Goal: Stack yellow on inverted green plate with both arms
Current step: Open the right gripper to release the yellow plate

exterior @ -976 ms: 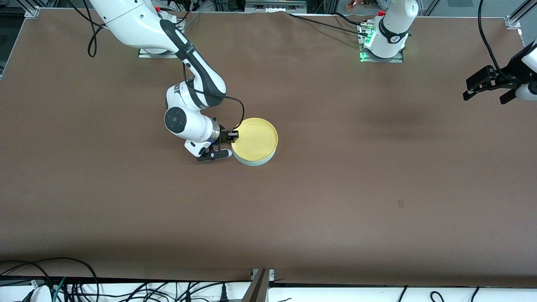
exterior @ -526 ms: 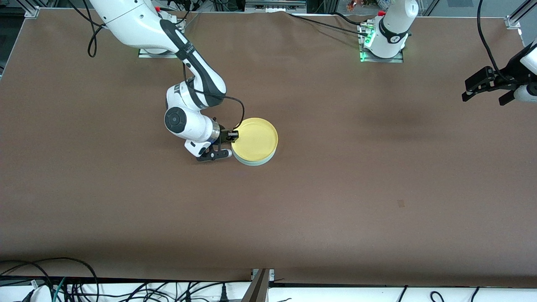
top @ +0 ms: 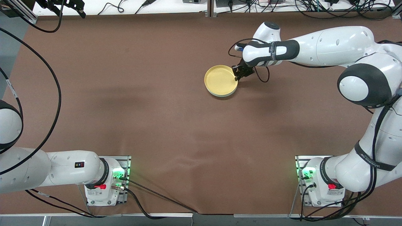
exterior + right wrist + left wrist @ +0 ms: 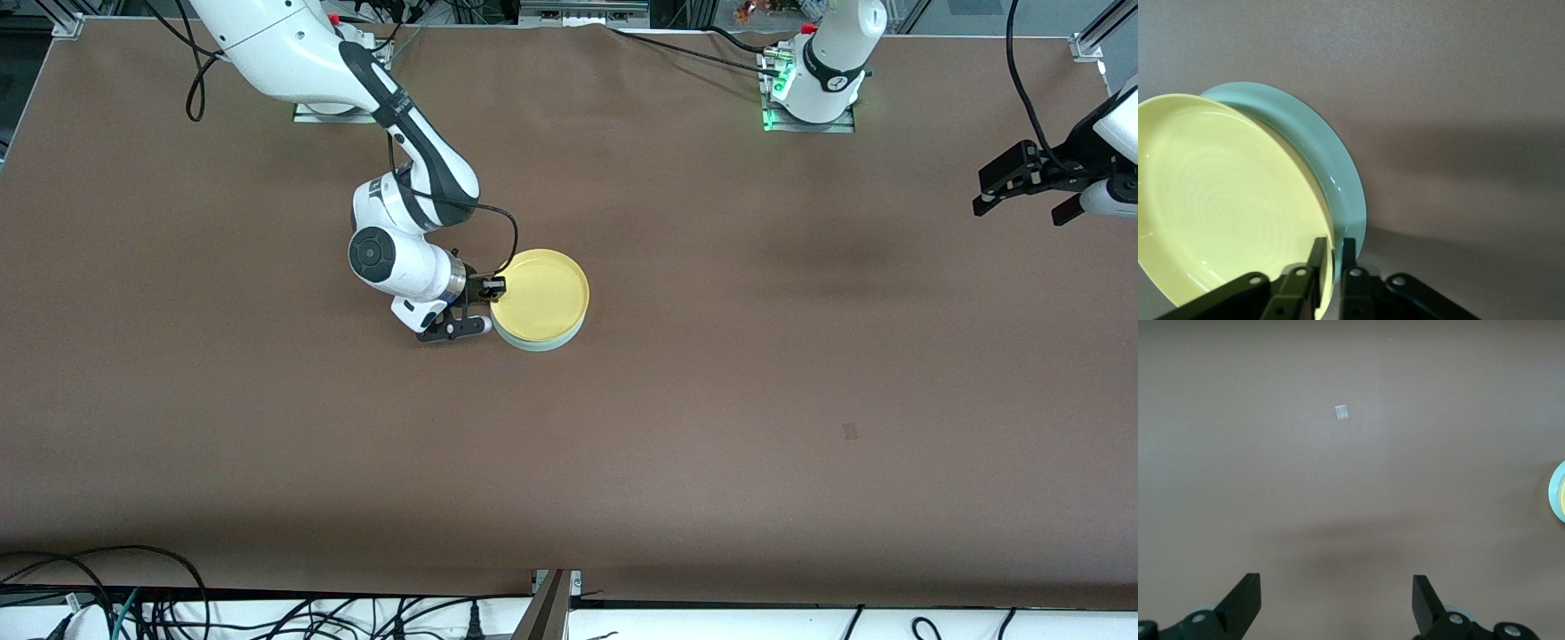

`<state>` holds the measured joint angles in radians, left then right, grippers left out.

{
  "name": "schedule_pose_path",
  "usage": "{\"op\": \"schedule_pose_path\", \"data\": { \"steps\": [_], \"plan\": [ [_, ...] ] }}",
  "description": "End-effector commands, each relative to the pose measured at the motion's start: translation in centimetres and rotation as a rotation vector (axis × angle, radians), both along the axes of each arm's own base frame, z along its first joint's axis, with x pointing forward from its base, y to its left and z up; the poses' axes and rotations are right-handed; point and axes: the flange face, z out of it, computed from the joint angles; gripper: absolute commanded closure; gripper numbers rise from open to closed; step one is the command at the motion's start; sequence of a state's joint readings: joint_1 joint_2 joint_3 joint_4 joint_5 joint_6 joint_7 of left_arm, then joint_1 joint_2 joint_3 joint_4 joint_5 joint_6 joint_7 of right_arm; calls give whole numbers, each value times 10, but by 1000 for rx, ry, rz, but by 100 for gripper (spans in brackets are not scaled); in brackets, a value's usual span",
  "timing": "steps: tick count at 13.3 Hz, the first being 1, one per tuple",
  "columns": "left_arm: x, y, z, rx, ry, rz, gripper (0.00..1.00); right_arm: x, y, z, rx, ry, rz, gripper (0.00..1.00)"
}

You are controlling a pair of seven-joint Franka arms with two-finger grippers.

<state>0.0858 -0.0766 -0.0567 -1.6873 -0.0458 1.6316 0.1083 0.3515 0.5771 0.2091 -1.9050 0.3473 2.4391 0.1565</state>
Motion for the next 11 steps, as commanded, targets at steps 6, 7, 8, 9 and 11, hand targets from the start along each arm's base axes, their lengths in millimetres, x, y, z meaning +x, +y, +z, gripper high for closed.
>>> {"op": "schedule_pose_path", "data": {
  "steps": [6,7,8,9,11],
  "plan": [
    [6,1,4,16,-5,-11,0,42,-30,78,7,-62,-26,0],
    [6,1,4,17,-5,-9,0,59,-45,96,-19,-35,-18,0],
    [6,1,4,17,-5,-8,0,72,-58,116,-78,-9,32,0],
    [6,1,4,17,-5,-9,0,82,-70,132,-144,-3,80,0],
    [6,1,4,17,-3,-8,0,104,-100,154,-175,-6,59,0]
  ]
}}
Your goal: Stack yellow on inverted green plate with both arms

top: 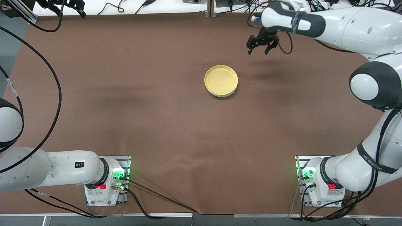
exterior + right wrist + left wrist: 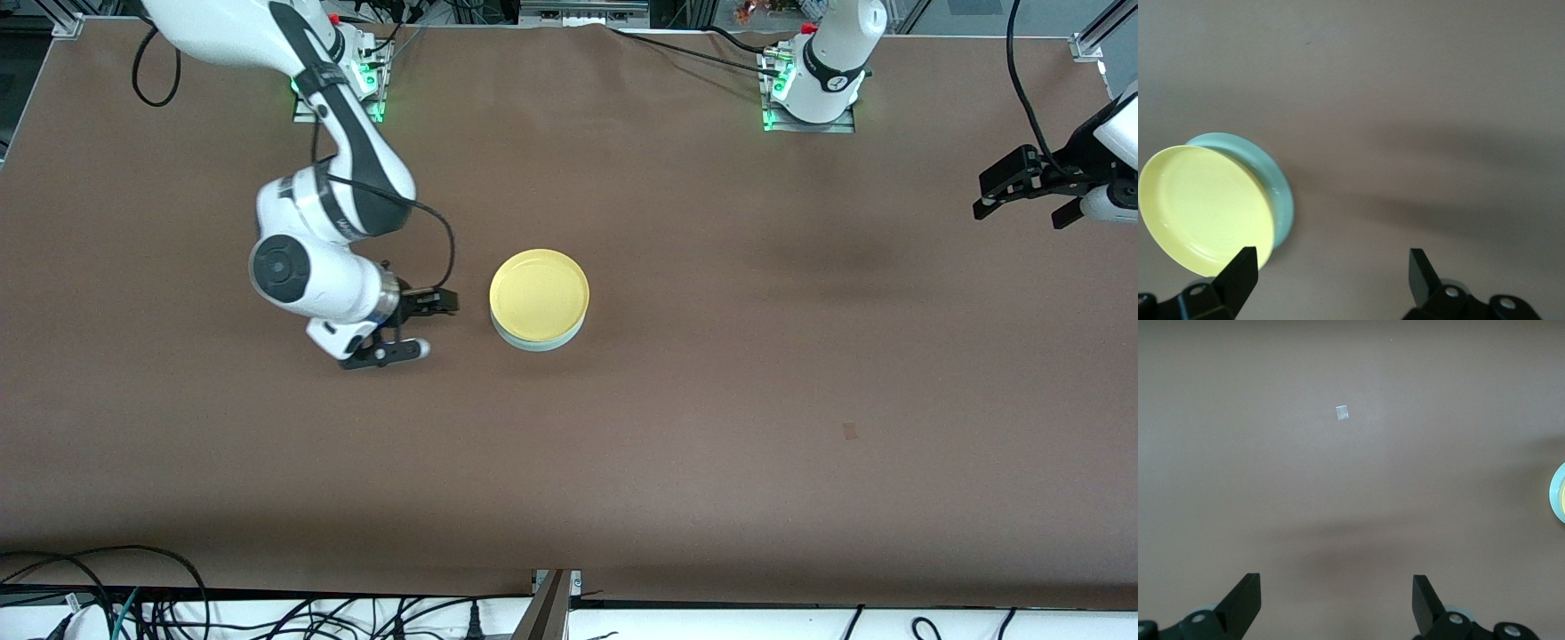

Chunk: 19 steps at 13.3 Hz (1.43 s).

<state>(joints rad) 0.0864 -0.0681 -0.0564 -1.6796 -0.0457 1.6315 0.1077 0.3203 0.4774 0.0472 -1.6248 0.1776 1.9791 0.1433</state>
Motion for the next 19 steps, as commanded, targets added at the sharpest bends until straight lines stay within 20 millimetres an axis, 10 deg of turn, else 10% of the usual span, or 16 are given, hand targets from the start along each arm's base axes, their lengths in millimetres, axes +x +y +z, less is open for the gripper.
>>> {"op": "schedule_pose_path", "data": {
  "steps": [1,7,12,19],
  "plan": [
    [4,0,4,16,-3,-9,0,25,-29,21,-26,-13,-11,0],
    [3,0,4,18,-1,-11,0,48,-133,114,-97,58,-70,0],
    [3,-1,4,18,-1,-11,0,22,-205,208,-102,-25,-77,0],
    [3,-1,4,18,-1,-11,0,-42,-222,263,-193,-70,-71,0]
  ]
}}
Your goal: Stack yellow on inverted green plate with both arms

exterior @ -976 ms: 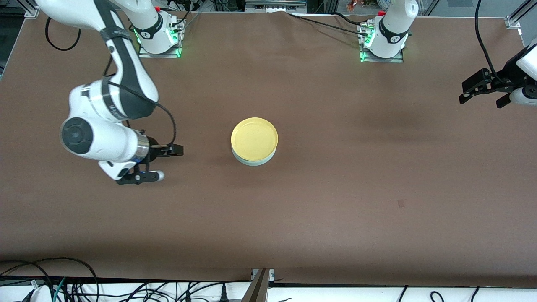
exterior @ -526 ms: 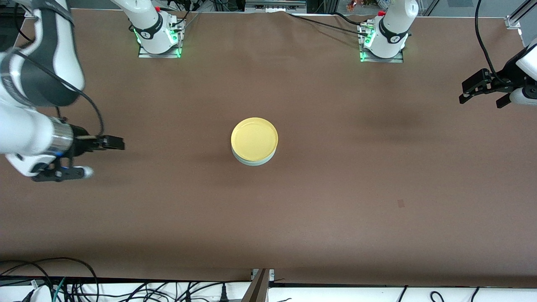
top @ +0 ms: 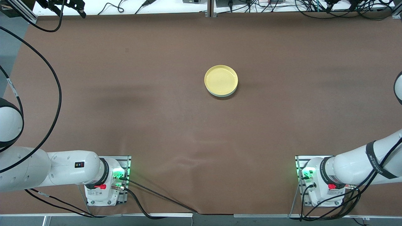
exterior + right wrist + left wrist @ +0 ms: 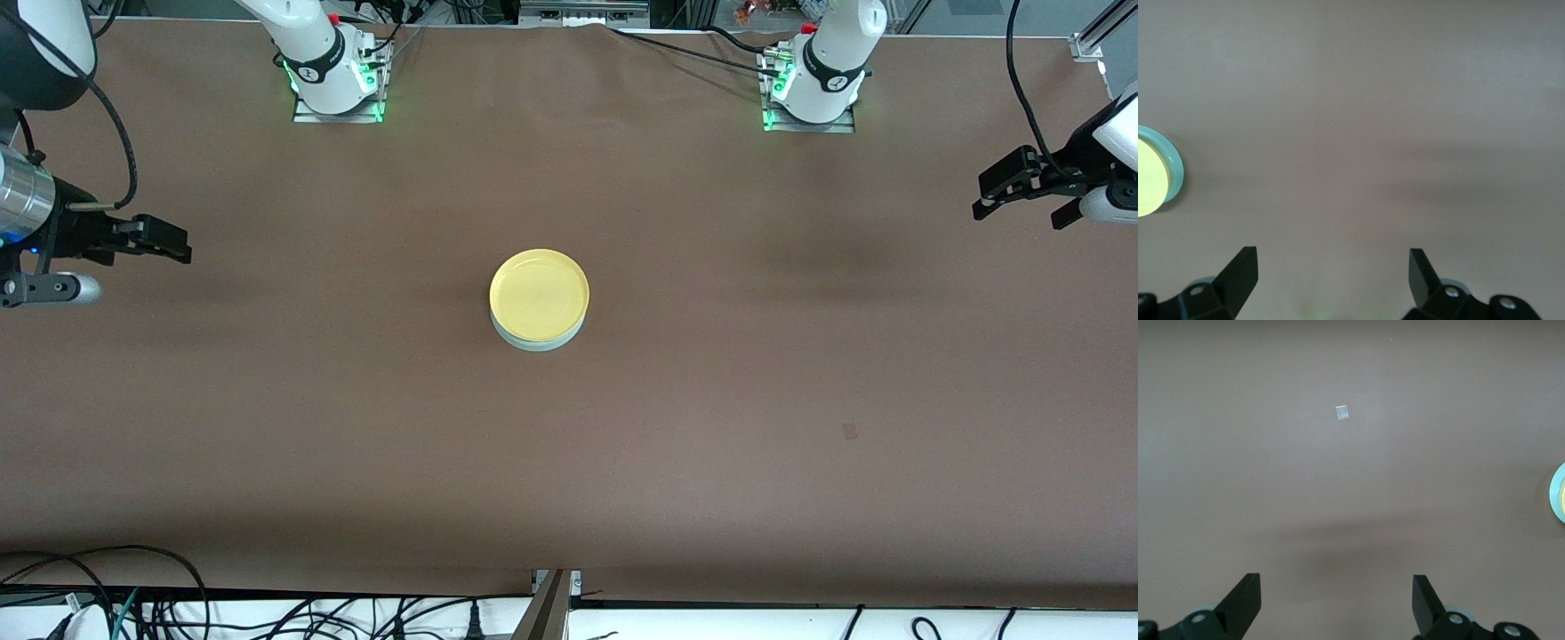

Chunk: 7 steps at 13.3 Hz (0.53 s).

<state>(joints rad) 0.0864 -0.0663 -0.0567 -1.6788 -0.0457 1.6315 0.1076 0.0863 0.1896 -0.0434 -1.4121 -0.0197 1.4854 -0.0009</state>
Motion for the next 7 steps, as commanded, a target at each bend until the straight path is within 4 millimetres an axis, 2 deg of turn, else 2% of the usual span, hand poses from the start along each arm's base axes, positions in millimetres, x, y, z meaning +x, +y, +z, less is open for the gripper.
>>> {"op": "schedule_pose_path", "data": {
  "steps": [1,3,7],
  "plan": [
    [3,-1,5,18,-2,-11,0,-32,-3,26,-14,-20,22,0],
    [3,-1,5,18,-1,-11,0,-43,-2,45,-2,-45,23,0],
    [2,1,2,17,9,-8,0,-56,-12,50,-33,-3,16,0]
  ]
}}
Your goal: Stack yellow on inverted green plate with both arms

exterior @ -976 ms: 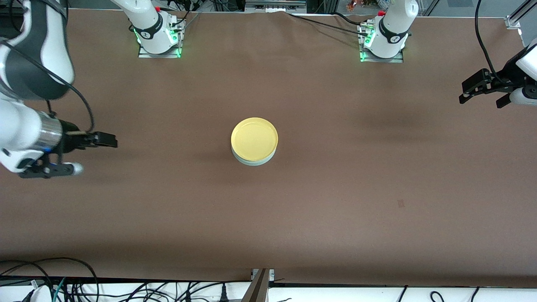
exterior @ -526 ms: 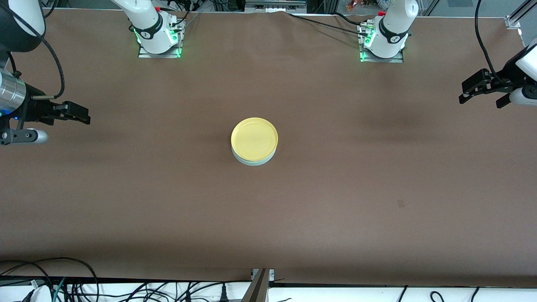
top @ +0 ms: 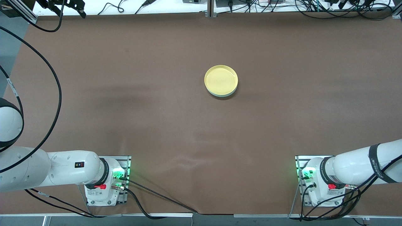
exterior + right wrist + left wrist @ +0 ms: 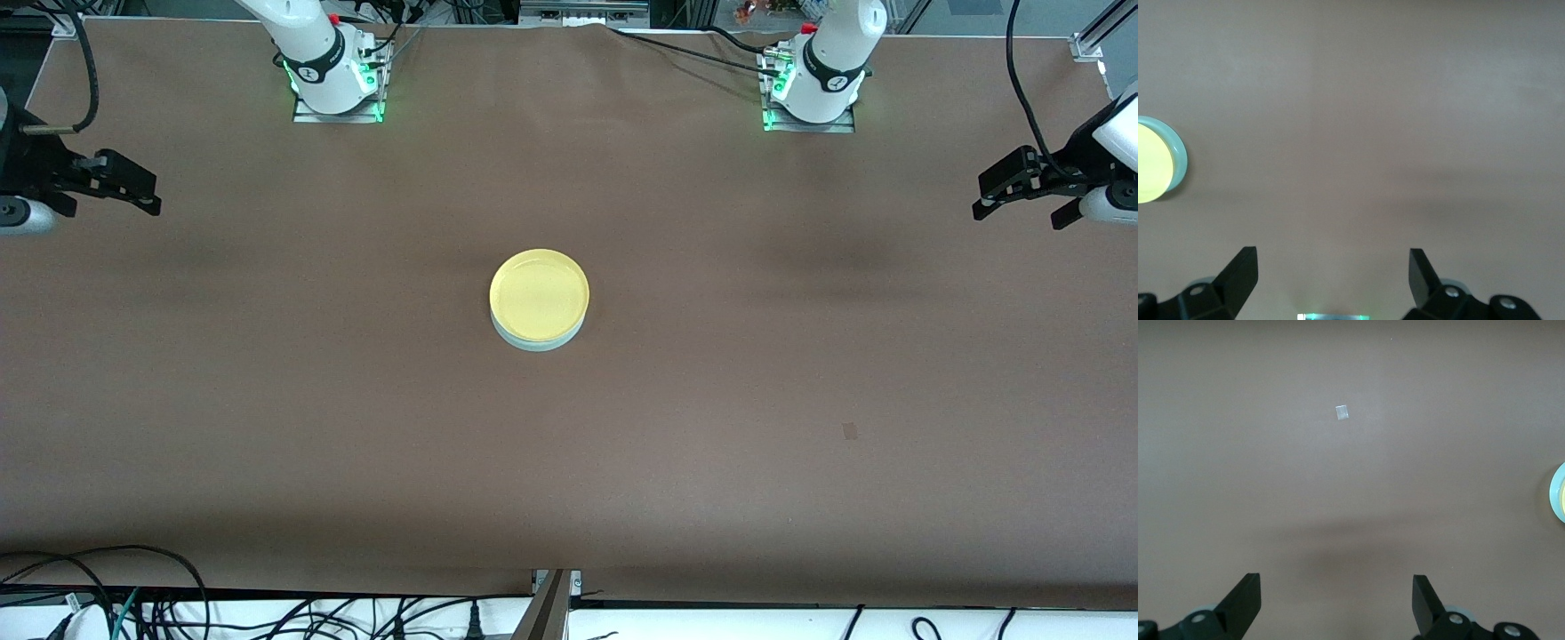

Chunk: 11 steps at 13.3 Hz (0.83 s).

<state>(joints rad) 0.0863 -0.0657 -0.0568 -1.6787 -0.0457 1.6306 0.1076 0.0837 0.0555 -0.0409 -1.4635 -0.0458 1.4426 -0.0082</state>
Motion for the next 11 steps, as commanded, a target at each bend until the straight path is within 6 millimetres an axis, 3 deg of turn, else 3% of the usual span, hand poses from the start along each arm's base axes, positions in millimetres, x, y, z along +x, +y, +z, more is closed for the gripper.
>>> {"op": "schedule_pose_path", "data": {
  "steps": [1,5,11],
  "plan": [
    [1,2,0,17,21,-5,0,-18,-6,0,-16,55,6,0],
    [9,4,-6,18,23,-8,0,-28,-6,-6,-1,94,2,0],
    [12,-1,-3,19,10,-20,0,-14,-1,-13,-2,106,32,0]
  ]
}}
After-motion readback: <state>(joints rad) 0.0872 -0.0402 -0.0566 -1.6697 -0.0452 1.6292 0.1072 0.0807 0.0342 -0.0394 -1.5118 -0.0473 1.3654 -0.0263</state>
